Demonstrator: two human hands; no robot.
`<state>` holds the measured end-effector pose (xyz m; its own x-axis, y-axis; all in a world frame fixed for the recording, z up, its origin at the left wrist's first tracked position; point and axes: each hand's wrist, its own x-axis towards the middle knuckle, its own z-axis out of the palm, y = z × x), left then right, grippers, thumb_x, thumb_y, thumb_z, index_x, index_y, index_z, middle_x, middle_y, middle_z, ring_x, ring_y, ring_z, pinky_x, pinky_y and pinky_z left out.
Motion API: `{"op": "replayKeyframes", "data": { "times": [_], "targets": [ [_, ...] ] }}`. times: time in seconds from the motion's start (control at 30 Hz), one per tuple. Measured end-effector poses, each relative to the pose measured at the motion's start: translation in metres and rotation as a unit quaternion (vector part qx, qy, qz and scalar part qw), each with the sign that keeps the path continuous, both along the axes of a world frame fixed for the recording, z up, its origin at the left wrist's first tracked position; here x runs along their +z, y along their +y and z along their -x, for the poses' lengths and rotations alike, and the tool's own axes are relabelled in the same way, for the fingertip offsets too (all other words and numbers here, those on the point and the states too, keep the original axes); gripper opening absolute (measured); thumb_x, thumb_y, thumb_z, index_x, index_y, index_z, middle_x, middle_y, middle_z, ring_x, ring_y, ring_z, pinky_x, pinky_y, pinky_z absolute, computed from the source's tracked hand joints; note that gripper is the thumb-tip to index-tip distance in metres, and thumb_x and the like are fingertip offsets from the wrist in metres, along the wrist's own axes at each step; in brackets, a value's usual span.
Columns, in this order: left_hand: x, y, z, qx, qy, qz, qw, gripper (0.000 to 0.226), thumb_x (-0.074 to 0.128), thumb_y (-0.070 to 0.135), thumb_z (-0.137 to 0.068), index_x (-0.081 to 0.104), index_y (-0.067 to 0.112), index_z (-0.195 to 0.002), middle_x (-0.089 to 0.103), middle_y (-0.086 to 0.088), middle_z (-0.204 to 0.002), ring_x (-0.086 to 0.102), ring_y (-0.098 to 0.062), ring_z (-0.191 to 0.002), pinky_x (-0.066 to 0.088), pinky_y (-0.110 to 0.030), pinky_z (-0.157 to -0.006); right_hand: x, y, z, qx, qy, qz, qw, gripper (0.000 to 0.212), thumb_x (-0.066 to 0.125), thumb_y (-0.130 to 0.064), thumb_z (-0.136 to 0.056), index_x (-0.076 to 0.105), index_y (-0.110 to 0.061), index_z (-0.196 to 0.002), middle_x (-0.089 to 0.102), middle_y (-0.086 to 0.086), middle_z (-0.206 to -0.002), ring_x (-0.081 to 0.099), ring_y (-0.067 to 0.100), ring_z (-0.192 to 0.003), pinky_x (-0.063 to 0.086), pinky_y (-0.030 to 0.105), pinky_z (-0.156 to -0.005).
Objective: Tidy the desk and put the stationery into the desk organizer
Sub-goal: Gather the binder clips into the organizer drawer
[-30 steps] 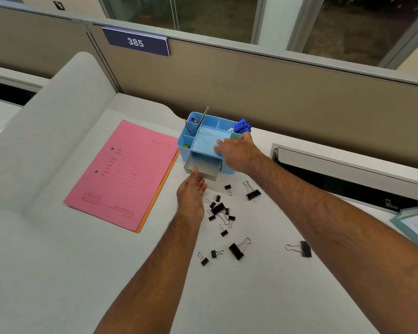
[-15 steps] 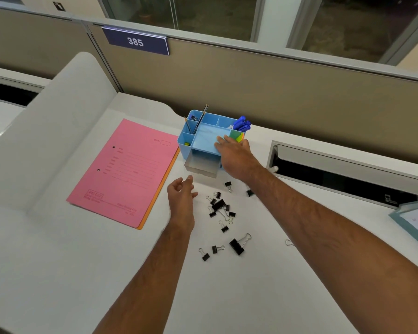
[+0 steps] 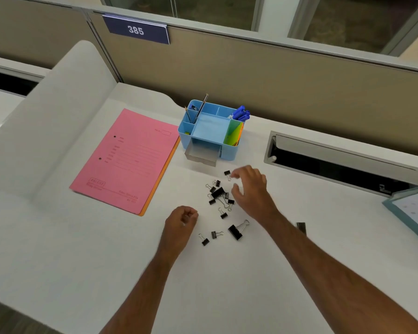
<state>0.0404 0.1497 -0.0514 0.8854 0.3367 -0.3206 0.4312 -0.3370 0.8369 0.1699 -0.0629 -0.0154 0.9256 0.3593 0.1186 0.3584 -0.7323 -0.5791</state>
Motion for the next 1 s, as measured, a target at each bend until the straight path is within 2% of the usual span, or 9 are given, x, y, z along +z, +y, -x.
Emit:
{"op": "replayKeyframes", "data": {
  "times": [0.17,0.3,0.4,0.53,0.67,0.77,0.87,1.0],
  "targets": [
    [-0.011,-0.001,0.028,-0.092,-0.020,-0.065,0.993,0.012,0.073,0.024,-0.093,0.066,0.031,-0.097,0.065,0.014,-0.093,0.059,-0.009,-0.091,0.050,-0.023,-0.080,-0.021,-0.001,0.055,0.085,0.046,0.045,0.994,0.023,0.063,-0.030,-0.090,0.061,-0.029,-0.113,0.055,-0.012,-0.111,0.049,0.012,-0.105,0.033,0.038,-0.092],
    [-0.019,-0.003,0.046,-0.151,-0.049,-0.112,0.981,0.034,0.082,0.041,-0.084,0.065,0.030,-0.112,0.058,0.021,-0.103,0.056,-0.006,-0.097,0.046,-0.016,-0.085,-0.029,0.007,0.087,0.137,0.046,0.076,0.987,0.032,0.064,-0.036,-0.087,0.062,-0.031,-0.118,0.057,-0.015,-0.115,0.049,0.011,-0.110,0.029,0.033,-0.089],
    [-0.024,-0.005,0.051,-0.181,-0.055,-0.151,0.970,0.044,0.083,0.047,-0.080,0.063,0.032,-0.116,0.054,0.019,-0.108,0.051,-0.001,-0.100,0.042,-0.014,-0.090,-0.030,0.013,0.096,0.167,0.049,0.126,0.977,0.038,0.064,-0.037,-0.086,0.063,-0.029,-0.123,0.059,-0.011,-0.117,0.054,0.016,-0.112,0.036,0.038,-0.090],
    [-0.029,-0.007,0.053,-0.180,-0.060,-0.169,0.967,0.038,0.082,0.045,-0.081,0.065,0.032,-0.113,0.054,0.017,-0.109,0.050,-0.003,-0.100,0.041,-0.017,-0.090,-0.033,0.017,0.103,0.161,0.045,0.184,0.969,0.036,0.075,-0.031,-0.080,0.070,-0.027,-0.115,0.065,-0.006,-0.108,0.063,0.019,-0.100,0.044,0.040,-0.080],
    [-0.033,-0.009,0.054,-0.170,-0.082,-0.187,0.964,0.028,0.075,0.045,-0.088,0.064,0.032,-0.111,0.052,0.020,-0.107,0.048,-0.001,-0.100,0.044,-0.020,-0.090,-0.037,0.021,0.103,0.143,0.034,0.219,0.965,0.015,0.075,-0.037,-0.081,0.070,-0.034,-0.095,0.064,-0.012,-0.095,0.063,0.016,-0.091,0.042,0.037,-0.075],
    [-0.037,-0.010,0.056,-0.165,-0.103,-0.205,0.959,0.022,0.070,0.043,-0.092,0.064,0.031,-0.110,0.053,0.019,-0.106,0.049,-0.002,-0.099,0.046,-0.021,-0.089,-0.039,0.020,0.102,0.134,0.026,0.216,0.967,0.017,0.081,-0.038,-0.077,0.070,-0.034,-0.088,0.064,-0.013,-0.088,0.063,0.014,-0.083,0.044,0.035,-0.070],
    [-0.040,-0.010,0.056,-0.161,-0.118,-0.218,0.955,0.017,0.065,0.040,-0.096,0.065,0.030,-0.109,0.053,0.018,-0.106,0.049,-0.003,-0.098,0.046,-0.023,-0.089,-0.034,0.024,0.092,0.106,0.037,0.187,0.976,0.017,0.081,-0.037,-0.080,0.072,-0.033,-0.094,0.068,-0.011,-0.094,0.065,0.018,-0.090,0.040,0.036,-0.075],
    [-0.042,-0.011,0.052,-0.155,-0.122,-0.225,0.954,0.010,0.062,0.032,-0.099,0.064,0.027,-0.108,0.056,0.011,-0.106,0.052,-0.009,-0.096,0.050,-0.030,-0.085,-0.004,0.031,0.056,0.072,0.061,0.136,0.986,0.023,0.059,-0.040,-0.100,0.066,-0.031,-0.119,0.065,-0.009,-0.123,0.053,0.018,-0.117,0.028,0.041,-0.096]
  ]
}}
